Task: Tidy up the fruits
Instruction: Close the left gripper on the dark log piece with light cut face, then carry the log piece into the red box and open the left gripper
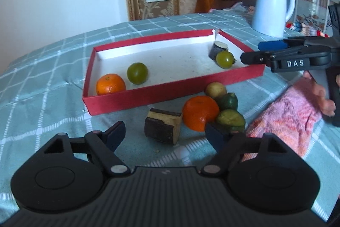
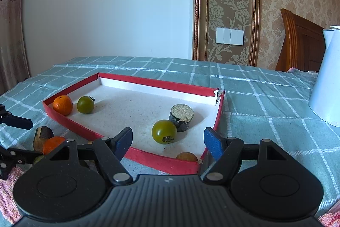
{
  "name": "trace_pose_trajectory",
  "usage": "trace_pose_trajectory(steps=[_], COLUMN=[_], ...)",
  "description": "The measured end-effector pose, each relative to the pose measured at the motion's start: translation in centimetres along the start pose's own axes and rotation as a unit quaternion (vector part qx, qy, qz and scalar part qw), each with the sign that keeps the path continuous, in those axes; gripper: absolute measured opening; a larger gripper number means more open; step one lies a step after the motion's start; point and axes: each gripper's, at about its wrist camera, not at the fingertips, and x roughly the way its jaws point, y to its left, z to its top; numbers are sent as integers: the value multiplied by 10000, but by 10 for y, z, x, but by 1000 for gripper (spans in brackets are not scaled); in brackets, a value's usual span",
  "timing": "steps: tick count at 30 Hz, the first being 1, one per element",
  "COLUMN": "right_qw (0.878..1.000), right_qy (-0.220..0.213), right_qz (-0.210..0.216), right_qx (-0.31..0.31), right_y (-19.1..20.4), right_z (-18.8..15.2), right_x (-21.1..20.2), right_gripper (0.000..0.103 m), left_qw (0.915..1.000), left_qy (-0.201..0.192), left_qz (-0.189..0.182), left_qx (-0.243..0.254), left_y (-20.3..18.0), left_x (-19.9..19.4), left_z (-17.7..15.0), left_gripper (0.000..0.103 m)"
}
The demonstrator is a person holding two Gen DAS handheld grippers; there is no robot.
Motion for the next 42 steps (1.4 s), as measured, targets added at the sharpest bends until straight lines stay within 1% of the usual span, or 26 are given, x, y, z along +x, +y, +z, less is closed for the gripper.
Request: trace_pose_trajectory(steps=[2,5,8,12,14,16,17,18,20,21,22,23,24,29,32,38,39,42], right_qw=[10000,10000,10000,9999,9999,9998,9998,9998,9998,9998,9998,9998,9997,9998,9997,9997,9997,9997], right_qy=[-2,37,70,98,111,121,132,136,136,139,132,122,118,132,156,150,145,152], right_qz=[-6,-18,-24,-69,-88,-103,-109,-111,-113,-122,-134,-148,-159,-150,-147,-158,-155,-143], right_qx=[-18,-32,-49,-89,-92,-99,-104,-104,-105,-106,-106,-110,-112,-78,-85,-94,-93,-87], right_y=[1,1,3,4,4,4,4,4,4,4,4,5,5,3,3,3,3,3], right_z=[-1,-2,-1,-2,-3,-3,-3,-3,-3,-3,-3,-3,-3,-3,-3,-3,-3,-3], right_x=[0,2,3,5,6,6,7,7,6,6,6,6,6,6,7,8,7,8], right_gripper=[74,74,74,74,74,74,74,74,76,78,80,80,80,80,80,80,80,80], left_qw=[9999,9995,9989,9975,9968,9960,9954,9952,9946,9944,9943,9948,9953,9974,9980,9980,9978,9975], left_qy=[13,63,115,163,163,146,159,163,176,210,253,262,268,161,100,-170,-185,-36], left_qz=[-65,-231,-177,-295,-355,-548,-655,-683,-705,-720,-715,-638,-555,-448,-317,-262,-243,-108], left_qx=[99,209,416,620,698,697,674,685,744,748,745,749,740,535,546,550,581,696], left_y=[3,7,4,2,2,4,5,6,7,8,9,10,11,13,8,1,1,-3], left_x=[1,2,6,10,10,8,7,7,7,8,8,7,7,3,1,-12,-13,-7], left_z=[-1,-1,5,11,10,8,8,8,9,9,10,11,11,4,1,8,10,9], left_gripper=[79,79,79,80,77,62,58,57,54,49,40,35,31,30,30,30,29,30])
